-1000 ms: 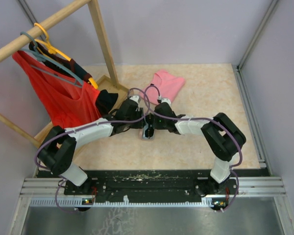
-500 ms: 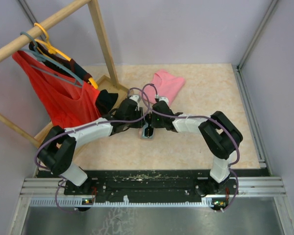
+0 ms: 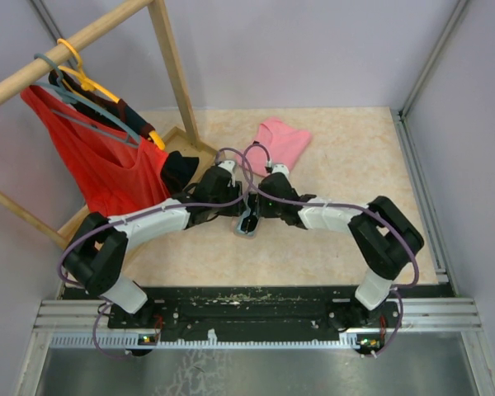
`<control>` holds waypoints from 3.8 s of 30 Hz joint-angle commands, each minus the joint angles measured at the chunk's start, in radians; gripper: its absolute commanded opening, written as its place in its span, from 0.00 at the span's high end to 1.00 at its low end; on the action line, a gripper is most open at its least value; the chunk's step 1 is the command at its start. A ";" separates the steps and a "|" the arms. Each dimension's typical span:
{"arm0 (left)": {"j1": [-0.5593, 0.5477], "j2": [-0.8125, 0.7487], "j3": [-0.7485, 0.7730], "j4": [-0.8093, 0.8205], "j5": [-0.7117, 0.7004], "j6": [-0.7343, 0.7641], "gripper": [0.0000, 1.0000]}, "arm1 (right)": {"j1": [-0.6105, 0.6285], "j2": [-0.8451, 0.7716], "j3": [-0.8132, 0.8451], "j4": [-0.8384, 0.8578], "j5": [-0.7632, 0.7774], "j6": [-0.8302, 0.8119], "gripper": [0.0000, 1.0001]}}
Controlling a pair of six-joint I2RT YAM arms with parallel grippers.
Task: Organize the sunglasses
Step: Place the sunglasses in the sunglasses case, then close the sunglasses case at the center of the board.
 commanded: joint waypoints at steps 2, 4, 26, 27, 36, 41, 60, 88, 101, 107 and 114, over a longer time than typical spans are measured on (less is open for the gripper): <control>-0.006 -0.036 0.005 0.011 0.002 -0.001 0.51 | -0.013 -0.159 -0.061 0.139 -0.016 0.032 0.63; -0.006 -0.040 0.006 0.009 0.003 -0.002 0.47 | -0.025 -0.188 -0.100 0.177 -0.030 0.058 0.62; -0.006 -0.071 -0.012 0.033 0.071 -0.019 0.54 | -0.124 -0.162 -0.274 0.258 -0.141 0.273 0.79; -0.006 -0.073 -0.014 0.033 0.071 -0.018 0.56 | -0.124 -0.153 -0.269 0.258 -0.145 0.274 0.80; -0.006 -0.064 -0.019 0.042 0.071 -0.017 0.60 | -0.124 -0.079 -0.229 0.293 -0.202 0.279 0.87; -0.006 -0.057 -0.024 0.045 0.073 -0.021 0.64 | -0.124 -0.035 -0.211 0.292 -0.210 0.277 0.89; -0.006 -0.012 -0.042 0.077 0.099 -0.027 0.73 | -0.125 -0.012 -0.190 0.299 -0.236 0.266 0.92; -0.014 0.062 -0.044 0.132 0.186 -0.048 0.62 | -0.124 -0.018 -0.185 0.279 -0.217 0.244 0.91; -0.014 0.055 -0.037 0.132 0.184 -0.042 0.60 | -0.124 -0.048 -0.190 0.258 -0.185 0.228 0.91; -0.014 -0.032 -0.038 0.113 0.097 -0.007 0.50 | -0.124 -0.172 -0.228 0.217 -0.083 0.177 0.86; -0.014 -0.041 -0.024 0.103 0.042 0.070 0.28 | -0.125 -0.395 -0.330 0.196 0.008 0.107 0.73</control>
